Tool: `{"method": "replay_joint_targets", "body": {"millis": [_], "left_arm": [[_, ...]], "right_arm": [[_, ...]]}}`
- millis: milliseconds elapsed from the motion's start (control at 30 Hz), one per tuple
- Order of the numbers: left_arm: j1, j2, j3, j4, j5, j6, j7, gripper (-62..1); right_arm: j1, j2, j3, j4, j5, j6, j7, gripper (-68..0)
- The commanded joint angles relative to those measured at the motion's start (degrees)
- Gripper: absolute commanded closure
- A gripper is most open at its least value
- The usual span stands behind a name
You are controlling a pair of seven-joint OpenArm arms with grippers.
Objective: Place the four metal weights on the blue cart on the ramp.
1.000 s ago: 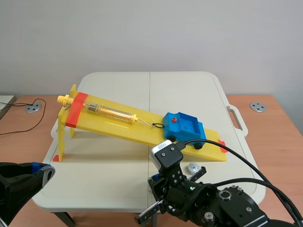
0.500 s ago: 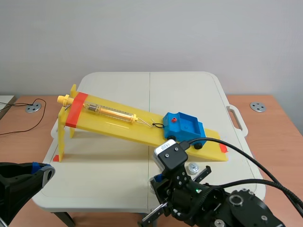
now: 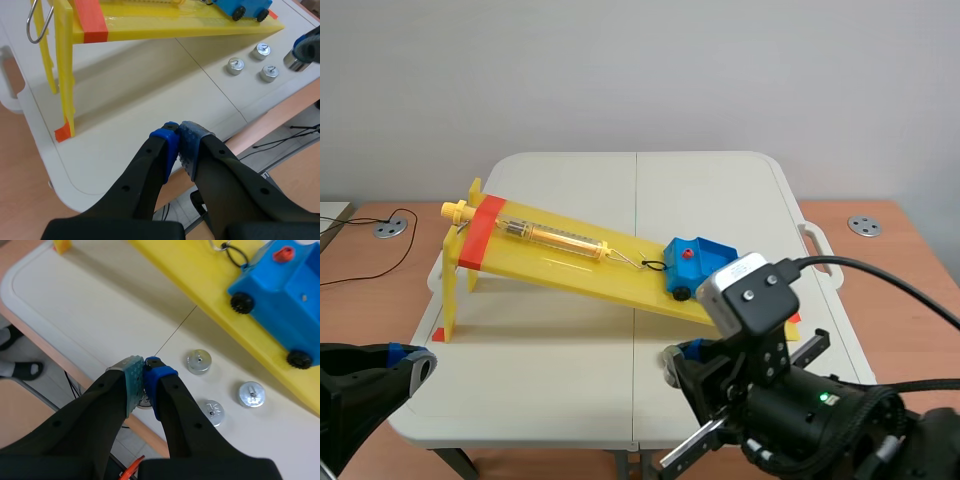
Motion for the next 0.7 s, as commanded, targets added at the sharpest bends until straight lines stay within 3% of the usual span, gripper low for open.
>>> {"method": "replay_joint_targets", "body": {"millis": [0,300,533,667], "left_arm": [[-0.3,-0.1,-0.4,1.8,-1.7,0.0,-5.2,-3.2],[-1.5,-0.1,-0.4,1.8,-1.7,0.0,-5.1,-3.2],[-1.5,-0.1,-0.4,1.8,-1.7,0.0,-5.1,-3.2],[-1.5,-0.3,-0.4,1.8,-1.7,0.0,-5.1,-3.2]], "right_arm": [[1.2,0.8,3.4,8.3,6.5,2.0,5.8,-0.6],[-0.3,0.7,13.5,15.3,14.4,4.0,2.6,-0.6],[1.7,-1.0,20.8,15.5,21.0,3.9,1.0,-0.6],[4.8,-2.7,22.2,14.8,22.2,3.7,-1.4,-0.6]]}}
